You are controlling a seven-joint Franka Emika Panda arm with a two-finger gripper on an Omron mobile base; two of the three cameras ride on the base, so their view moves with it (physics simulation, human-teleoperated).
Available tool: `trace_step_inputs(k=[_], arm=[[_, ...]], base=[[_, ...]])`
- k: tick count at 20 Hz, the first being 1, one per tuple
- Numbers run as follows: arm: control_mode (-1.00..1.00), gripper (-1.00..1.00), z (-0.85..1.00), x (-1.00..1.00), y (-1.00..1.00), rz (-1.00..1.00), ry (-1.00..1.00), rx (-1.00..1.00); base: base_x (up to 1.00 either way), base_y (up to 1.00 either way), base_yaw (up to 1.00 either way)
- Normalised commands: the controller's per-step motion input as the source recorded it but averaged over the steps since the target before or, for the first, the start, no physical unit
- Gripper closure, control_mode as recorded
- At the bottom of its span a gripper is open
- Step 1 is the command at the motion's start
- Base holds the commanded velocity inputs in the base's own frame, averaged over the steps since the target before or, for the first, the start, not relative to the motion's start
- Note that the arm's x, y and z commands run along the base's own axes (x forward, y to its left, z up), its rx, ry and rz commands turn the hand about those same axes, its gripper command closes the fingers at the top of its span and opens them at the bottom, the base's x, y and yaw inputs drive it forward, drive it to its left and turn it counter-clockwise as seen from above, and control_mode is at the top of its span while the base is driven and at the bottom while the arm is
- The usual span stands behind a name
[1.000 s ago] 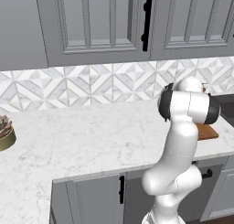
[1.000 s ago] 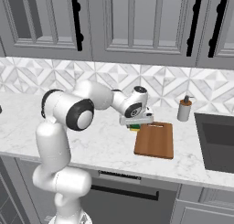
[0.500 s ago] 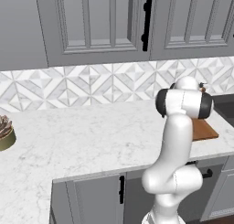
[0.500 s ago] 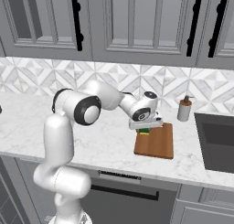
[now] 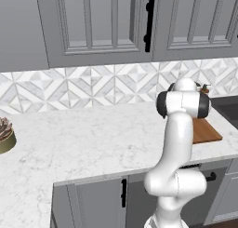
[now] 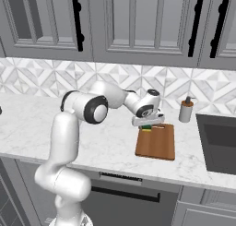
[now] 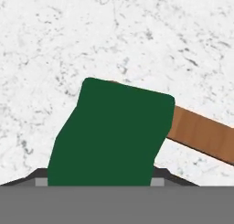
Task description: Pick up the sponge from the counter and clean the cutting board by briefly scrubbing or pressing down on the cutting board. Once finished, release the sponge.
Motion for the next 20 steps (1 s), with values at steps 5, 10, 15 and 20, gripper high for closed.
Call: trace_step_inputs(k=[5,10,15,20], arm=[[-1.00,1.00,-0.47,0.00,0.00,0.04,-0.01,0.00],[-1.00,1.00,-0.59,0.16,-0.02,0.00,0.00,0.00],[-1.00,1.00,-0.13,0.00,-0.49,0.00,0.00,0.00],[-1.00,1.00,-0.23,0.10,-0.69,0.00,0.00,0.00]], base=[[0.00,0.00,0.00],[0.00,0.00,0.00],[0.00,0.00,0.00],[0.00,0.00,0.00]])
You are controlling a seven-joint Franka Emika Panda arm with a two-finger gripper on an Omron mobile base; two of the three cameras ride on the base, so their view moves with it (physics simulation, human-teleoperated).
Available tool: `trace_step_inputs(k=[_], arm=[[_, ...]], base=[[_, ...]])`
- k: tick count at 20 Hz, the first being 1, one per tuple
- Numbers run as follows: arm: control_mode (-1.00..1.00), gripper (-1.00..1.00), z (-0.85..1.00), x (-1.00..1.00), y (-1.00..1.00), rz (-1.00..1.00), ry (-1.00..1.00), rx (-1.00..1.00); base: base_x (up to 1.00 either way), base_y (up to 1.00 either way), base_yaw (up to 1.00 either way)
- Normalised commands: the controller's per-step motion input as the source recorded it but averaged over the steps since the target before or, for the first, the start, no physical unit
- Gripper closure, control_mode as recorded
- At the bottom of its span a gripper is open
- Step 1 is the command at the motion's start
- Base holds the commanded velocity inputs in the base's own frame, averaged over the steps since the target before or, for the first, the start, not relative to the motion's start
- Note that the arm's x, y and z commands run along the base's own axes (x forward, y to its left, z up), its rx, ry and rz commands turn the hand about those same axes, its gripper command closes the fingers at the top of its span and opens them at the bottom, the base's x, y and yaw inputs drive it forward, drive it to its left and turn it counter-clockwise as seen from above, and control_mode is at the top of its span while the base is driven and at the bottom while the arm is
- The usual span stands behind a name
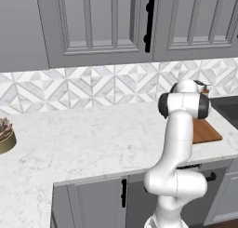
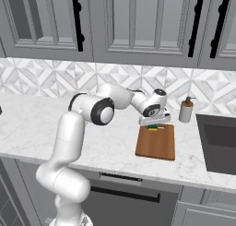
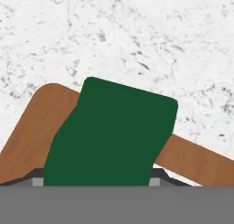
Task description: Pick up the sponge from the counter and clean the cutting board by briefly scrubbing or pressing down on the cutting board. Once finished, release the sponge.
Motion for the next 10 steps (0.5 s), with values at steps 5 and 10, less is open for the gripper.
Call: trace_step_inputs(k=[5,10], arm=[[-1.00,1.00,-0.48,0.03,-0.61,0.00,0.00,0.01],[-1.00,1.00,-0.55,-0.13,-0.72,0.00,0.00,0.10]], base=[[0.00,0.00,0.00],[0.00,0.00,0.00]])
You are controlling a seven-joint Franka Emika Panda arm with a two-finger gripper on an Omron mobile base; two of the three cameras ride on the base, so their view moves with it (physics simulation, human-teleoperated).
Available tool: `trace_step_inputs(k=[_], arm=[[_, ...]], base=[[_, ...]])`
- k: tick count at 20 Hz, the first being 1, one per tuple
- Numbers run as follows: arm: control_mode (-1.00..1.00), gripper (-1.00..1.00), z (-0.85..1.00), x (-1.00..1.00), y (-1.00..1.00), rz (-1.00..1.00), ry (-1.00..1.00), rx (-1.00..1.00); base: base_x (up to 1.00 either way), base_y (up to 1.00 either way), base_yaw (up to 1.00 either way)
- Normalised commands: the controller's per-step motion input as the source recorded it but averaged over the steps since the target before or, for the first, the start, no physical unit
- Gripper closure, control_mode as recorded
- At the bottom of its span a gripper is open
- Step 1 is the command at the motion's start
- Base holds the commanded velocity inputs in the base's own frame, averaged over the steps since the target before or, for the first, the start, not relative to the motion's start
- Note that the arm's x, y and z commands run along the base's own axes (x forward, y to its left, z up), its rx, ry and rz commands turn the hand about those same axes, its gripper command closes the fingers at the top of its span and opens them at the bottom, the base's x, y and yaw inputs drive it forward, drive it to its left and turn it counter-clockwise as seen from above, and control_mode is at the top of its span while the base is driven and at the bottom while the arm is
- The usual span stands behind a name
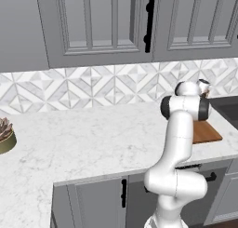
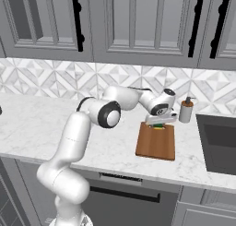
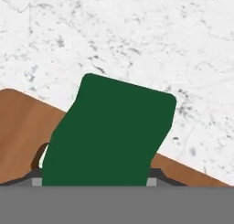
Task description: Pick up the sponge from the counter and clean the cutting board by briefly scrubbing or pressing down on the cutting board. Once finished, release the sponge.
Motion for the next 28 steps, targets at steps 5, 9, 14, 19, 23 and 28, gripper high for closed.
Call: trace_step_inputs(k=[5,9,14,19,23,28], arm=[[-1.00,1.00,-0.54,-0.94,-0.54,-0.07,0.00,0.10],[-1.00,1.00,-0.41,-0.96,-0.27,-0.02,-0.05,0.00],[-1.00,1.00,-0.17,-0.92,0.02,0.00,-0.19,-0.16],[-1.00,1.00,-0.32,-0.73,0.26,0.00,-0.16,-0.20],[-1.00,1.00,-0.05,-0.99,0.17,-0.01,-0.20,-0.14],[-1.00,1.00,-0.04,-0.76,-0.01,-0.05,-0.08,-0.03]], base=[[0.00,0.00,0.00],[0.00,0.00,0.00],[0.00,0.00,0.00],[0.00,0.00,0.00],[0.00,0.00,0.00],[0.00,0.00,0.00]])
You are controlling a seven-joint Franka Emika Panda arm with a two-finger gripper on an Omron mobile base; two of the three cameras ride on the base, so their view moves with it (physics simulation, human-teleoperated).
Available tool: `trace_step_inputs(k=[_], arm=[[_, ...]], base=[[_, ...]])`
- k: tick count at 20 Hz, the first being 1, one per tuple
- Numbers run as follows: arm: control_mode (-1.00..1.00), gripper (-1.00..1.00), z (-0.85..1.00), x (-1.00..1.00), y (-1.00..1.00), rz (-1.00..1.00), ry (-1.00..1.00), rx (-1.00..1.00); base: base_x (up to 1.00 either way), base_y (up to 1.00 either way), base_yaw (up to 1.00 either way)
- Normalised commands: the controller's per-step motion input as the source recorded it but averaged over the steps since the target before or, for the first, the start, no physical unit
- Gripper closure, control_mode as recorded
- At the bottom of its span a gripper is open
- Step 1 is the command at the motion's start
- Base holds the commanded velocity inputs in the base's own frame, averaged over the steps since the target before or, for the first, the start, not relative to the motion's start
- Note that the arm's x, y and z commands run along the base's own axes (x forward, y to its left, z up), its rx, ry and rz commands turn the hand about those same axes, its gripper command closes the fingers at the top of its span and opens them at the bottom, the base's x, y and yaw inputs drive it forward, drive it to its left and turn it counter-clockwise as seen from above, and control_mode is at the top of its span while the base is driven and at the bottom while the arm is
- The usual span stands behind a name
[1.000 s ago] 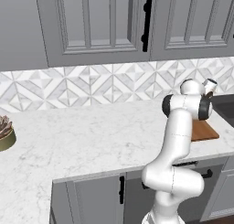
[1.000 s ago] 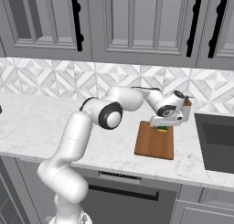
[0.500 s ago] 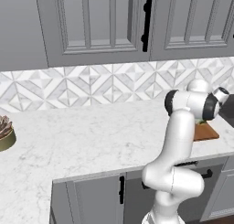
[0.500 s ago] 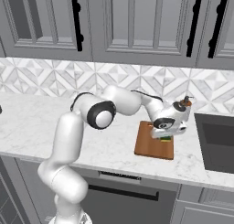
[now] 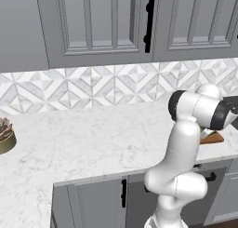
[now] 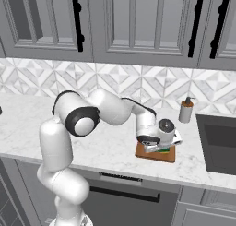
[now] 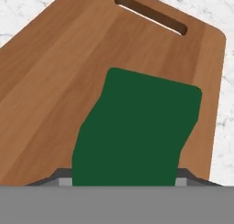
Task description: Pick up the sponge from the counter and clean the cutting board by briefly scrubbing or pressing down on the cutting board. Once finished, release the sponge.
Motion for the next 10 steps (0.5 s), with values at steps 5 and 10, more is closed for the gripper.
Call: trace_step_inputs(k=[5,10], arm=[[-1.00,1.00,0.00,-0.02,0.08,-0.01,0.05,0.05],[-1.00,1.00,0.00,0.00,0.37,0.20,0.07,0.04]], base=[[0.00,0.00,0.00],[0.00,0.00,0.00]])
